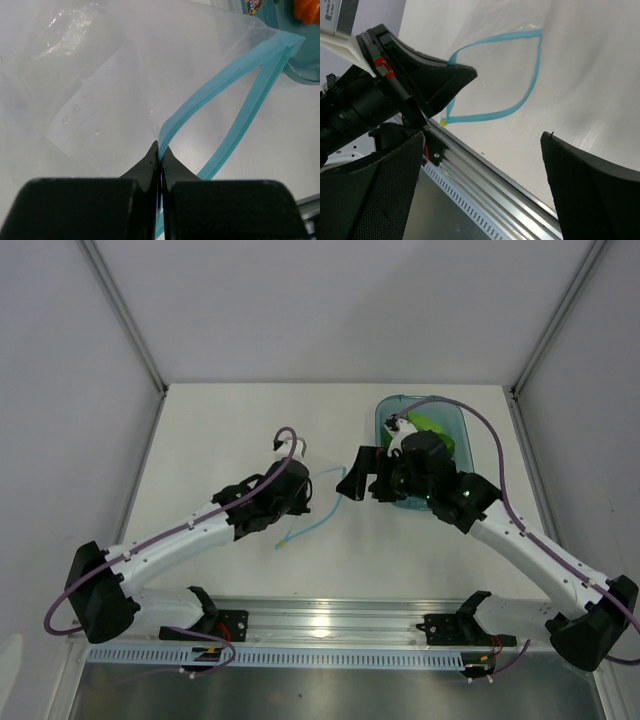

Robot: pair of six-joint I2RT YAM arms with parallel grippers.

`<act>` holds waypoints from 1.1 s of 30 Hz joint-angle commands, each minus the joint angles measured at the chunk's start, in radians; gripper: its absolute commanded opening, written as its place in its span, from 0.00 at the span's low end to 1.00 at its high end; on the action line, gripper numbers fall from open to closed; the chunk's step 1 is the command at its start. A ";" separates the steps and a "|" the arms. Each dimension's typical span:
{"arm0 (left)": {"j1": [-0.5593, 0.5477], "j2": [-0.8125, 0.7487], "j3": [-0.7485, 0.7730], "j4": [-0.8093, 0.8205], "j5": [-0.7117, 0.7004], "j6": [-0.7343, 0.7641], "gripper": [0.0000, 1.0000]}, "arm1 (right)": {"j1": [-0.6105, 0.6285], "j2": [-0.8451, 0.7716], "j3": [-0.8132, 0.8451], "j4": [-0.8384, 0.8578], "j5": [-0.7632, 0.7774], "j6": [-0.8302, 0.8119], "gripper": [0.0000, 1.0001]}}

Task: Place the food in the zip-top bag and seal the zipper
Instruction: Open the zipper of the food storage bag at the center of the board, then pick up the fake vegetable from the bin.

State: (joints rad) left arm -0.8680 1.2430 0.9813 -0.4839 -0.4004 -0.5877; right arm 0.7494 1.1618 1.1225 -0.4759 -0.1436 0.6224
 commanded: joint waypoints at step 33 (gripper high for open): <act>0.086 -0.091 0.125 -0.171 0.167 -0.139 0.01 | -0.637 0.492 0.155 0.017 0.216 -0.039 0.91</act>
State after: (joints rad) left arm -0.7948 1.1469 1.0576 -0.6224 -0.2161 -0.6910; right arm 0.1246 1.6302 1.2461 -0.5259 0.0563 0.5690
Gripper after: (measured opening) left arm 0.005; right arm 0.915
